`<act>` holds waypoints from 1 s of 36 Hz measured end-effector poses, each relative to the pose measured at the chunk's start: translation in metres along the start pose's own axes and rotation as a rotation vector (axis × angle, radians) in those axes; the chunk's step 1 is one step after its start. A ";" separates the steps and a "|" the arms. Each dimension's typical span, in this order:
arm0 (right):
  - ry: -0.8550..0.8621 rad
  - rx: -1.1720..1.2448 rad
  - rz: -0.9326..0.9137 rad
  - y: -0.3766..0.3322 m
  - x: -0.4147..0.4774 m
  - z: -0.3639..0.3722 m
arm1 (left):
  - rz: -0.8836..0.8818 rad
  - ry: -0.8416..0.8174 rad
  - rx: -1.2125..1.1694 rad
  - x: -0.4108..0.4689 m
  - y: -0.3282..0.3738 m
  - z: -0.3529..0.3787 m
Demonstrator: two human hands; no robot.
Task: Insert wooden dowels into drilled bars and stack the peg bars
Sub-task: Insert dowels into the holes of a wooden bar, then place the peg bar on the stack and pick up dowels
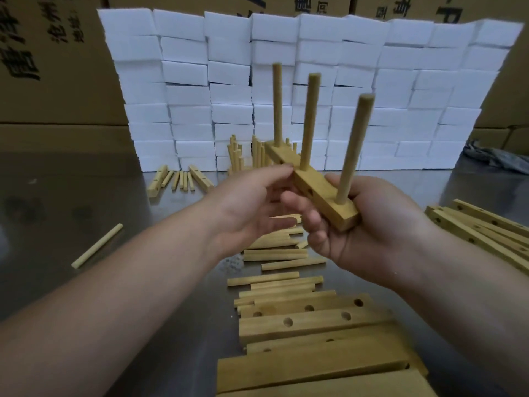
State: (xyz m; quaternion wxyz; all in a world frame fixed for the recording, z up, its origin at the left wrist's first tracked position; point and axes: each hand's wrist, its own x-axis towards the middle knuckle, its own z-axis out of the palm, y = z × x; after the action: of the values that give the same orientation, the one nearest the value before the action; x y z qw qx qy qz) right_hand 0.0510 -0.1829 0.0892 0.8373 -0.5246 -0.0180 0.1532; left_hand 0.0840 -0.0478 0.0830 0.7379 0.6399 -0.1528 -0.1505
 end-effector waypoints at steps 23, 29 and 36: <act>0.273 -0.999 -0.507 0.004 0.006 -0.013 | 0.118 0.406 -0.083 0.018 -0.009 -0.015; 0.370 -0.992 -0.522 0.001 0.011 -0.022 | 0.187 0.470 0.295 0.024 -0.026 -0.026; 0.619 -0.728 -0.472 -0.018 0.031 -0.052 | 0.185 0.477 0.840 0.028 -0.063 -0.048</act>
State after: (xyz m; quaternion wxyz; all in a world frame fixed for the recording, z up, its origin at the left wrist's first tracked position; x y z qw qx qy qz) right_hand 0.0943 -0.2271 0.0782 0.5788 -0.7836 0.0605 -0.2177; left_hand 0.1284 -0.0246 0.0152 0.4405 0.8827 -0.0833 0.1411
